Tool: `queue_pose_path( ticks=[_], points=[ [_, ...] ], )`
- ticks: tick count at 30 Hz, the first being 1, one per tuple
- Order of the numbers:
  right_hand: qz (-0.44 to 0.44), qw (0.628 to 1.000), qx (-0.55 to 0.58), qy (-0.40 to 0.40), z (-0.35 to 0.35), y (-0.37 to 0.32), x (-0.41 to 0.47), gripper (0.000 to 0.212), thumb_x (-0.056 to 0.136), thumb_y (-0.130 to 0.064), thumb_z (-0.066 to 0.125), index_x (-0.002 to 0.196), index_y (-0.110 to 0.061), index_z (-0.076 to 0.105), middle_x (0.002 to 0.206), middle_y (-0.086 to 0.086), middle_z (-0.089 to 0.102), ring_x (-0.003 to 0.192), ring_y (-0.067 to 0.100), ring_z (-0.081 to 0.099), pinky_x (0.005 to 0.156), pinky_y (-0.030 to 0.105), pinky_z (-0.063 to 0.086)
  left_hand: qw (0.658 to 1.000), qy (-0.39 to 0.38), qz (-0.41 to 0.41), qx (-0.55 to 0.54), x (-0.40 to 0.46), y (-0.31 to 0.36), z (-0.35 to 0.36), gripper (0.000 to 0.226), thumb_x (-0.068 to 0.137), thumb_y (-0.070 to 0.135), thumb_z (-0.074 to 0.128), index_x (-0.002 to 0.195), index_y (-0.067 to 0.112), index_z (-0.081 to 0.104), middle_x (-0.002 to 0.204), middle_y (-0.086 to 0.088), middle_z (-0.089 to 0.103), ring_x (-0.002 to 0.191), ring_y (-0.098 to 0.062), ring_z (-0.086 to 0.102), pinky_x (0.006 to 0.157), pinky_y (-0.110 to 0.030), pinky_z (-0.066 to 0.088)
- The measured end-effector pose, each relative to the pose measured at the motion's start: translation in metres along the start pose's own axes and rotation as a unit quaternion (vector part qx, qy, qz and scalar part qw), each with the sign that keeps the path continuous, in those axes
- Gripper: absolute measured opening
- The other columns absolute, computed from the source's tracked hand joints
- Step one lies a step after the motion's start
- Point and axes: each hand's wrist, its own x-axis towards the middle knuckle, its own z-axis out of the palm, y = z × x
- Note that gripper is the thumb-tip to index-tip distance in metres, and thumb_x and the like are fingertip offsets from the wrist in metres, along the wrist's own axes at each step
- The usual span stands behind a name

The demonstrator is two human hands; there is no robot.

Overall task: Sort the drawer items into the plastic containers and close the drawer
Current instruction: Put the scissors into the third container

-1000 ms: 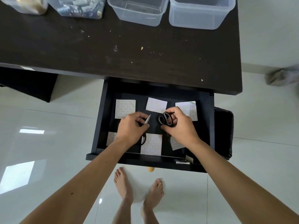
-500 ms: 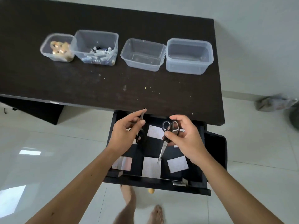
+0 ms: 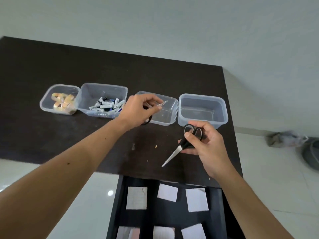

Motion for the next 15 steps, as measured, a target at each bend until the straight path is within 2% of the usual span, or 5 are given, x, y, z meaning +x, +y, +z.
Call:
queue_pose_path(
  ticks=[5, 7, 11, 13, 15],
  points=[
    [-0.015, 0.999, 0.028, 0.015, 0.013, -0.014, 0.036, 0.027, 0.099, 0.003, 0.068, 0.120, -0.013, 0.067, 0.106, 0.010, 0.071, 0.090, 0.033, 0.082, 0.071, 0.045, 0.068, 0.992, -0.081, 0.028, 0.094, 0.045, -0.014, 0.003, 0.013, 0.092, 0.025, 0.081, 0.105, 0.028, 0.081, 0.089, 0.014, 0.076, 0.081, 0.016, 0.064, 0.074, -0.002, 0.045],
    [-0.021, 0.999, 0.039, 0.018, 0.018, -0.016, 0.047, 0.023, 0.100, 0.003, 0.068, 0.117, -0.013, 0.067, 0.102, 0.003, 0.072, 0.089, 0.033, 0.082, 0.070, 0.044, 0.068, 0.984, -0.113, 0.049, 0.131, 0.057, -0.022, 0.008, 0.013, 0.092, 0.025, 0.081, 0.104, 0.031, 0.081, 0.093, 0.015, 0.078, 0.082, 0.018, 0.064, 0.078, -0.006, 0.047],
    [-0.020, 0.999, 0.032, 0.027, 0.023, -0.018, 0.063, 0.022, 0.100, 0.001, 0.069, 0.114, -0.015, 0.067, 0.088, -0.016, 0.072, 0.088, 0.029, 0.082, 0.072, 0.046, 0.068, 0.976, -0.139, 0.065, 0.154, 0.066, -0.034, 0.010, 0.021, 0.090, 0.027, 0.083, 0.110, 0.033, 0.081, 0.106, 0.018, 0.077, 0.100, 0.002, 0.067, 0.101, -0.033, 0.053],
    [-0.020, 0.999, 0.028, 0.041, 0.027, -0.018, 0.071, 0.021, 0.099, 0.001, 0.071, 0.113, -0.014, 0.066, 0.088, -0.015, 0.072, 0.088, 0.023, 0.082, 0.072, 0.047, 0.068, 0.985, -0.112, 0.055, 0.123, 0.064, -0.035, 0.005, 0.025, 0.090, 0.025, 0.084, 0.114, 0.031, 0.079, 0.113, 0.015, 0.076, 0.111, -0.007, 0.066, 0.105, -0.035, 0.051],
    [-0.019, 0.998, 0.034, 0.058, 0.031, -0.019, 0.078, 0.020, 0.098, 0.002, 0.071, 0.112, -0.010, 0.065, 0.093, -0.009, 0.072, 0.086, 0.018, 0.081, 0.070, 0.045, 0.068, 0.994, -0.078, 0.039, 0.069, 0.060, -0.035, -0.006, 0.025, 0.090, 0.023, 0.084, 0.113, 0.031, 0.079, 0.114, 0.017, 0.075, 0.109, -0.003, 0.064, 0.105, -0.033, 0.051]
  ],
)
